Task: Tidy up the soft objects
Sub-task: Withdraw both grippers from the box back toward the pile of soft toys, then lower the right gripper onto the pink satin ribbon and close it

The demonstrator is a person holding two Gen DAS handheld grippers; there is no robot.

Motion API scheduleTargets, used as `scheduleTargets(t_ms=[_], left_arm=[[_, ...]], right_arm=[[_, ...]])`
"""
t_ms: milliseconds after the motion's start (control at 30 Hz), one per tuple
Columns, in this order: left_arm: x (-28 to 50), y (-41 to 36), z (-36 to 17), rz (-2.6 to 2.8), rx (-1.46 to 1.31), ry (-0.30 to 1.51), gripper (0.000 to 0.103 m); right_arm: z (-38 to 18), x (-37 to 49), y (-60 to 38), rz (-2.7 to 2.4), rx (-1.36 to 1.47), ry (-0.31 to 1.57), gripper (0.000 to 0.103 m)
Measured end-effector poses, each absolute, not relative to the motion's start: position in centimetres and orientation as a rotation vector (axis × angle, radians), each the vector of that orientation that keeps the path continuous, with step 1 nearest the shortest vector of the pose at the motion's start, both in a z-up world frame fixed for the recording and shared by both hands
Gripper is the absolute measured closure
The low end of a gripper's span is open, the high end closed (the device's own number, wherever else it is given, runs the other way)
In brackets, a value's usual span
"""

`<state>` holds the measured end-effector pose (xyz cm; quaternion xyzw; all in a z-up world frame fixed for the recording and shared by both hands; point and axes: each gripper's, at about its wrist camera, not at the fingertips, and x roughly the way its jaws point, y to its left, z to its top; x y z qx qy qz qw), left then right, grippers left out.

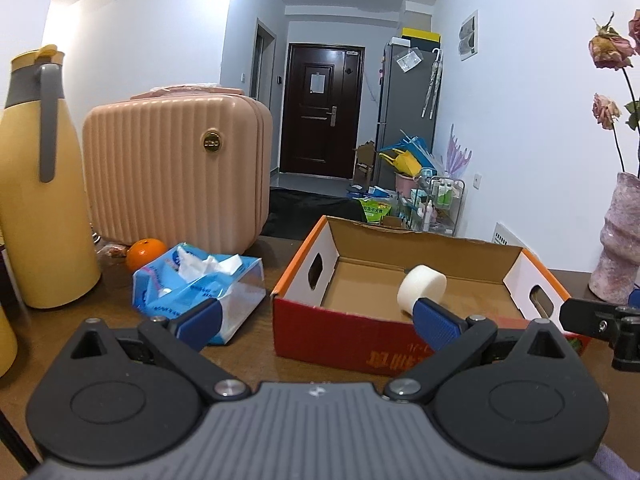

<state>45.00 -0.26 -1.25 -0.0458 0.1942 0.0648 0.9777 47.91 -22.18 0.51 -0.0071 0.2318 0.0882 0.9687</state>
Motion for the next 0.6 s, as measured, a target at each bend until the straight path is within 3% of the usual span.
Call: scheduleTargets(t_ms=[600], left_arm=[[37.9, 0.2, -1.4, 0.121, -0.069, 0.368, 0.0]], right_arm=[[-0.8, 40.9, -23.9, 0.198, -0.02, 0.426, 0.0]])
